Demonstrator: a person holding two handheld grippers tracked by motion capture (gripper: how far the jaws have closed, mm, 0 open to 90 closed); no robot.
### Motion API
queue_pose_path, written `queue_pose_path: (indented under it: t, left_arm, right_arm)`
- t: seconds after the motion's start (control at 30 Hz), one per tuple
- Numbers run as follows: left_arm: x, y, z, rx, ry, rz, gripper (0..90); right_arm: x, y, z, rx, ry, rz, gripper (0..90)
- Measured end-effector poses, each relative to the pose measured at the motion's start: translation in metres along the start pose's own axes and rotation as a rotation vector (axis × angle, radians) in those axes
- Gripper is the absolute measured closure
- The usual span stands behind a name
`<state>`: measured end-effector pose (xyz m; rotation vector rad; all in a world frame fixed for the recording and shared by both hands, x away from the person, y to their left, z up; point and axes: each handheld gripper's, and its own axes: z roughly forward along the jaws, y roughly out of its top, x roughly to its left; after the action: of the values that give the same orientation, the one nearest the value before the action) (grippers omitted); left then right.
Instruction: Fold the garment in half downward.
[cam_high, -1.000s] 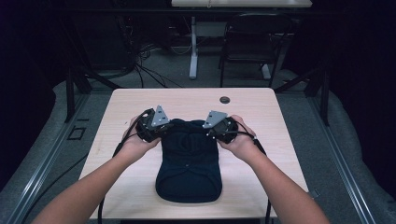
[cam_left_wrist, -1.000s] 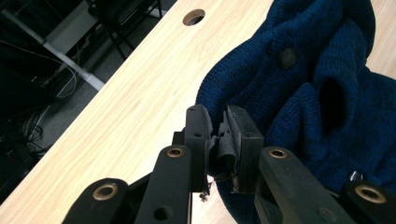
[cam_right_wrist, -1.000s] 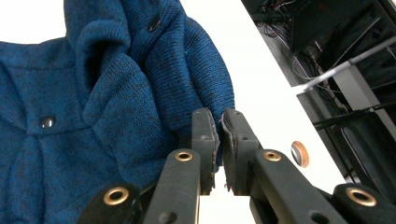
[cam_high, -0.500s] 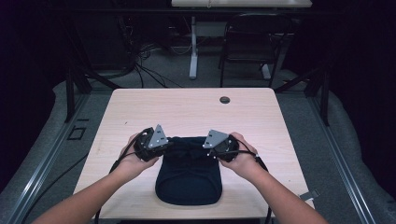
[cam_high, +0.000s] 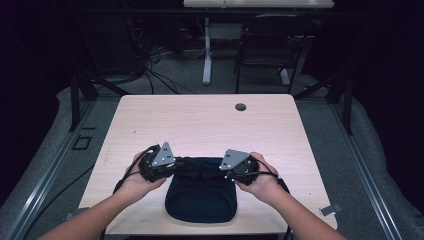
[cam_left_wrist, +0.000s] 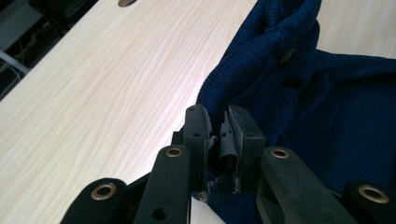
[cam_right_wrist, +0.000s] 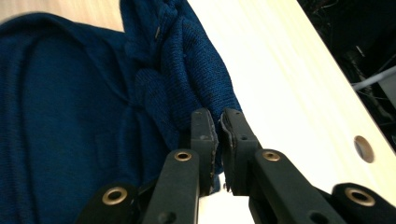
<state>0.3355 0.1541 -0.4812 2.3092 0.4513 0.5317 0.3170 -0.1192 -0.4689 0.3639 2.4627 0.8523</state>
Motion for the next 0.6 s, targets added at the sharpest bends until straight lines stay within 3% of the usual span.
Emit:
queue_pose_path:
  t: [0.6]
  left_arm:
    - [-0.023, -0.014, 0.000, -0.001, -0.058, -0.002, 78.8]
  right_arm:
    - [0.021, -0.023, -0.002, 0.009, 0.051, 0.036, 83.6]
